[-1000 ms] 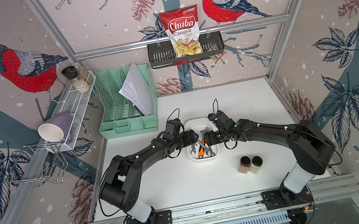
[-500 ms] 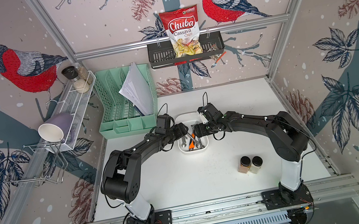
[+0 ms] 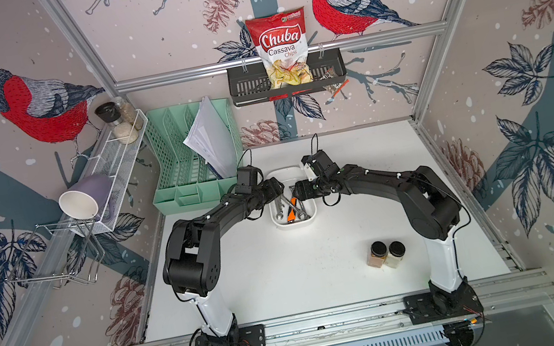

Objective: Take out the wrench from the storage box
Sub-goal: Move the storage box to the center of the board.

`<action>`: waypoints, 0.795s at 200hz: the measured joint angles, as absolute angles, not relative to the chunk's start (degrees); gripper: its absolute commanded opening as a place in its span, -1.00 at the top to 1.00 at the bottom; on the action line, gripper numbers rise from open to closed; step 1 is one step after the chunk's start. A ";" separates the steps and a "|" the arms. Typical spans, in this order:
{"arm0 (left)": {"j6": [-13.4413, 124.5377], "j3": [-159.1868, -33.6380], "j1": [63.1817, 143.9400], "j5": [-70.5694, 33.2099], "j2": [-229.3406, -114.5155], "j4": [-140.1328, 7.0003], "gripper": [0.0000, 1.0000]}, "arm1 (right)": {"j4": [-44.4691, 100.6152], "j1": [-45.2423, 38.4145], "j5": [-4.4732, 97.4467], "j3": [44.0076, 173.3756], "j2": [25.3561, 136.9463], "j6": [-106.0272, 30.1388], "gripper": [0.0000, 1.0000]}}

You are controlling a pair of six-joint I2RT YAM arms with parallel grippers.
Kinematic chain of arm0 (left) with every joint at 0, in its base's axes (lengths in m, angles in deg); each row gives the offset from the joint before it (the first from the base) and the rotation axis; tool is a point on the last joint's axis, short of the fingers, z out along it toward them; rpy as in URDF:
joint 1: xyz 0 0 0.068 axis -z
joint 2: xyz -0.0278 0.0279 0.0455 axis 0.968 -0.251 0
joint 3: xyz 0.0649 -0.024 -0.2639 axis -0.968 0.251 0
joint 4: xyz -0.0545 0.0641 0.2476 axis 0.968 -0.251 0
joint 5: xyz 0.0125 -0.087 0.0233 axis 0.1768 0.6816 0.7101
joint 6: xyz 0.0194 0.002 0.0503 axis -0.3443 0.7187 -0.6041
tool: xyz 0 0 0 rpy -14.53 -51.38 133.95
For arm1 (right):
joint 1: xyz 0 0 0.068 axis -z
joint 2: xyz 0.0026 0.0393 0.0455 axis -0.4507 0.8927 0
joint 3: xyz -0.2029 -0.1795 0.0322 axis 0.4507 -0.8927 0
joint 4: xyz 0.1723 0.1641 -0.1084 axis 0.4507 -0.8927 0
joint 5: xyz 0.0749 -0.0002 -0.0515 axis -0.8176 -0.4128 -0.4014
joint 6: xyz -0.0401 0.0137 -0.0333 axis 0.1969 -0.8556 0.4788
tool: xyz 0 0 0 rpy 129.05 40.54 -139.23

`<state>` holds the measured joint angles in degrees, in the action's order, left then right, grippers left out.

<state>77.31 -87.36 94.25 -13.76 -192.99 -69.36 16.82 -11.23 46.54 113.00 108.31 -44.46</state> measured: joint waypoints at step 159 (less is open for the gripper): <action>77.51 -85.39 94.09 -16.08 -189.82 -70.54 -0.65 | 18.54 -10.29 46.41 111.82 106.33 -44.26 -0.61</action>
